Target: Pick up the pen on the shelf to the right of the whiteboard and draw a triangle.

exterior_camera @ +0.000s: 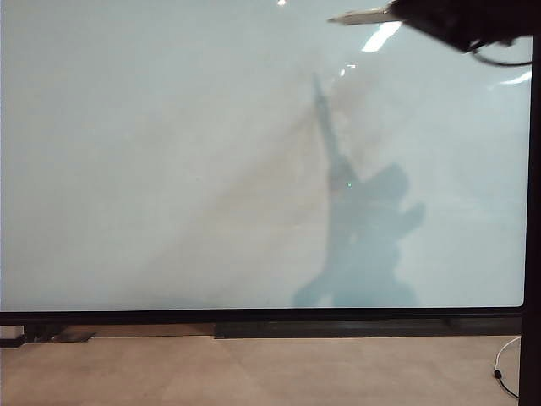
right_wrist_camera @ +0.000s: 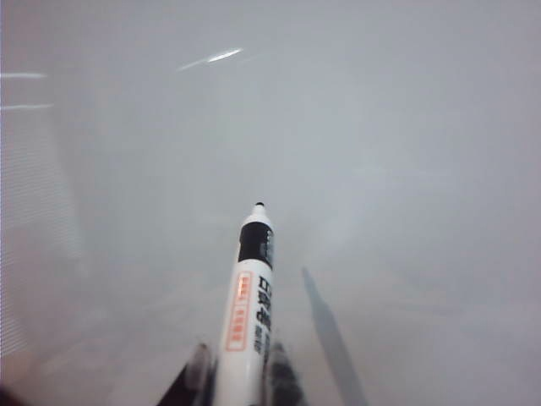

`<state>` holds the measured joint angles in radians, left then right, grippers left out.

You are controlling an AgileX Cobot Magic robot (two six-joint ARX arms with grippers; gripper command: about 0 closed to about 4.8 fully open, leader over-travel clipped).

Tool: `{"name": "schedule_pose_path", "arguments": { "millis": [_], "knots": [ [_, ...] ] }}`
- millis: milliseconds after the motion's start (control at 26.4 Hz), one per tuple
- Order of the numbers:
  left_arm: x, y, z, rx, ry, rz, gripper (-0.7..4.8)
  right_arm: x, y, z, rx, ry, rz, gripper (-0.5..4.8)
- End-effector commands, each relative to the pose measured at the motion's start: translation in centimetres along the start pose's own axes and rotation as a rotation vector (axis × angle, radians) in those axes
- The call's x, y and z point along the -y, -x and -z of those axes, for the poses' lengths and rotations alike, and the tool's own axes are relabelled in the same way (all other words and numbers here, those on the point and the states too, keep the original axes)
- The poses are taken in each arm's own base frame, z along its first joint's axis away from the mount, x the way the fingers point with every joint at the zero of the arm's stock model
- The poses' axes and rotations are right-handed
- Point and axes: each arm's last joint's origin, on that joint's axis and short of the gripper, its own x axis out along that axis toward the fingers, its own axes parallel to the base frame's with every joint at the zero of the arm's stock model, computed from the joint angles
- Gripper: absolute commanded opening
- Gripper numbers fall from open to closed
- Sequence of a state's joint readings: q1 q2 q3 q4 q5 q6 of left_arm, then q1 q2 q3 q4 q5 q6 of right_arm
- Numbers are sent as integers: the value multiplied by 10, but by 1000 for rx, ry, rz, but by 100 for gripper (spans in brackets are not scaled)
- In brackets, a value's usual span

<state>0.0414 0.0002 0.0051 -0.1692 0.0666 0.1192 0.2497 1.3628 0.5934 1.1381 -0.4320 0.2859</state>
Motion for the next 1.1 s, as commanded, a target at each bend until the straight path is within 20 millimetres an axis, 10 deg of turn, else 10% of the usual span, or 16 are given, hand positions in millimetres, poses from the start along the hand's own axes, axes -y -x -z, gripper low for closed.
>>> {"name": "schedule_pose_path", "arguments": {
  "millis": [38,1098],
  "knots": [
    [0,0,0,-6,0,2,-5,-2,-17,8,32,30,-67,-5],
    [0,0,0,-6,0,2,-5,11,-45,31,20,209,-8,-5]
  ]
}}
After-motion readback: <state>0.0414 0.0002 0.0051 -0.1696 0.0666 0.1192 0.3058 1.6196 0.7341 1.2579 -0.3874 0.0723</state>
